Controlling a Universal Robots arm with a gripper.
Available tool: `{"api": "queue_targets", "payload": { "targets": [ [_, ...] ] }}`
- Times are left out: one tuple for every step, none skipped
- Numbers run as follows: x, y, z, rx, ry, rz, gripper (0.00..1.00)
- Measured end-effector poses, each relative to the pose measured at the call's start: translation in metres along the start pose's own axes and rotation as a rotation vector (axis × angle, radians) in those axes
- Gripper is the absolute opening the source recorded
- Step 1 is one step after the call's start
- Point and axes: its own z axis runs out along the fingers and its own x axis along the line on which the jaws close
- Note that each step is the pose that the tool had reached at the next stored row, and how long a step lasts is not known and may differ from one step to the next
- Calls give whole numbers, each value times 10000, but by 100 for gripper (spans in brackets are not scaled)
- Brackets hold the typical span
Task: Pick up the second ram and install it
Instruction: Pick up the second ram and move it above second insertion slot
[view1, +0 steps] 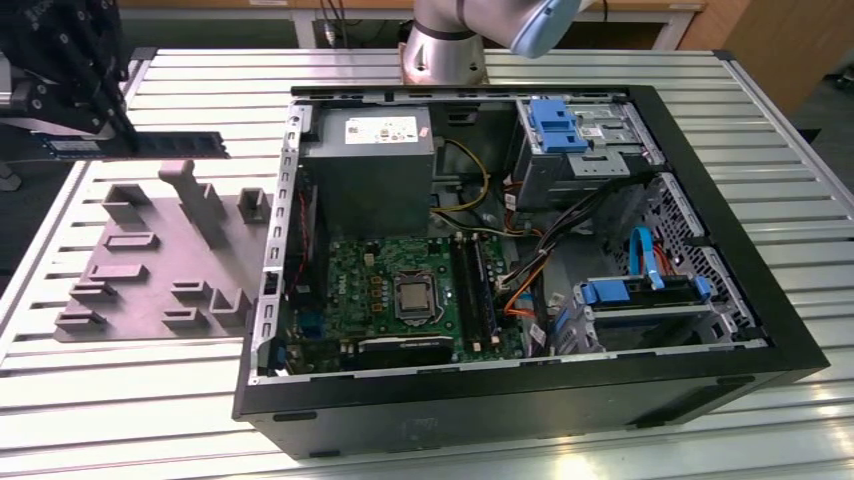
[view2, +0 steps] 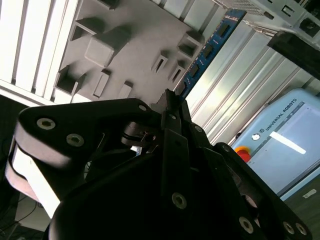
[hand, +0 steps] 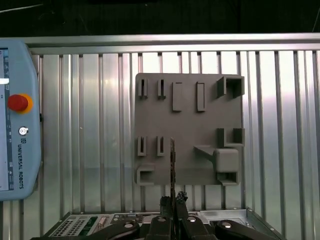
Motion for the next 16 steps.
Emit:
{"api": "queue_targets", "payload": {
  "targets": [
    [-1,-19,0,0,0,0,14],
    [-2,-38,-1,0,0,1,14],
    [-2,-57,-1,0,0,1,14],
    [-3,-77,-1,1,-1,1,14],
    [-4,-98,-2,0,0,1,14],
    [-5,-117,-2,1,-1,1,14],
    [-5,-137,-3,1,-1,1,14],
    [-6,-156,-3,0,0,0,14],
    [-7,-176,-3,1,-1,0,14],
    [-8,-196,-4,0,0,0,14],
    [-8,-218,-4,1,-1,0,14],
    [-9,-238,-5,0,0,0,14],
    [-10,-259,-6,0,0,1,14],
    [-11,-280,-6,0,0,1,14],
    [-12,-301,-6,1,-1,1,14],
    [-12,-322,-7,1,0,0,14]
  ]
}}
